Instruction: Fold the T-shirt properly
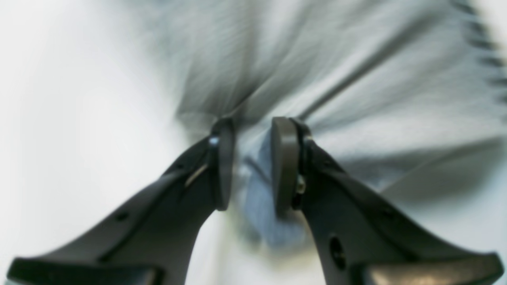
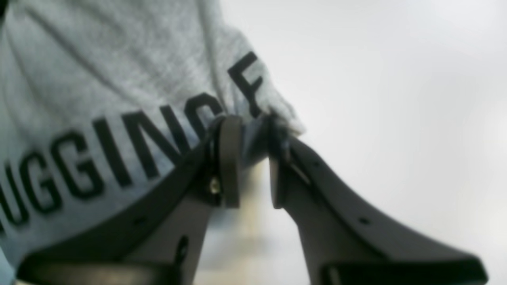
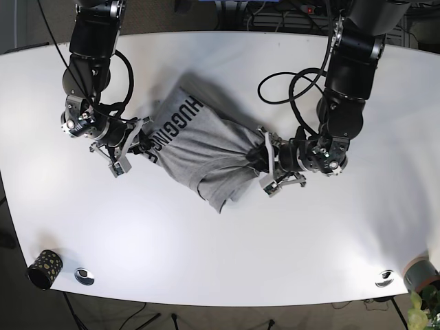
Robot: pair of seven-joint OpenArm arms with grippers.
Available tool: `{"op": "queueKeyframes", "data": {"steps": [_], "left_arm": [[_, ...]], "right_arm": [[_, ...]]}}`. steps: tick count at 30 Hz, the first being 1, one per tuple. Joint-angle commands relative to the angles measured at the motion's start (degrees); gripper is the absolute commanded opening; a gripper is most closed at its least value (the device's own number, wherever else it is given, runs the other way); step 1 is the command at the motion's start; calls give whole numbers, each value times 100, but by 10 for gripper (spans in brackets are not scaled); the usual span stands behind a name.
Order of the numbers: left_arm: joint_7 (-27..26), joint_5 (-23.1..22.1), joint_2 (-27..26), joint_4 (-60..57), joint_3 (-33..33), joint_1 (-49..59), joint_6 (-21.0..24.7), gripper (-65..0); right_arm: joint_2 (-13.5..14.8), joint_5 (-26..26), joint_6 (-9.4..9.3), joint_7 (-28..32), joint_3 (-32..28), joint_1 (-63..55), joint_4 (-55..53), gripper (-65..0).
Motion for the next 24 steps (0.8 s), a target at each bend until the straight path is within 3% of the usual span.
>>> {"op": "queueKeyframes", "data": {"steps": [1,6,11,16,24], "left_arm": [[88,146,-233,659,-40,-93,77,-489],[88,155,-417,1995,-76,188,77,-488],[88,164,-268,2628,-251,671,77,-488],[88,190,180,2768,-269,1067,77,-486],[88,199,673,2716,-260,1551,77,-486]], "right_arm": [[-56,43,-5,-162,18,105,645,-549],[-214,43,-5,-742,44,-9,1744,-549],[-232,8,-5,-804,18,184,1806,-547],[-188,-10,-5,-707,44,518,1023,-547],[111,-1,-5,31,0,870,-506,-545]]}}
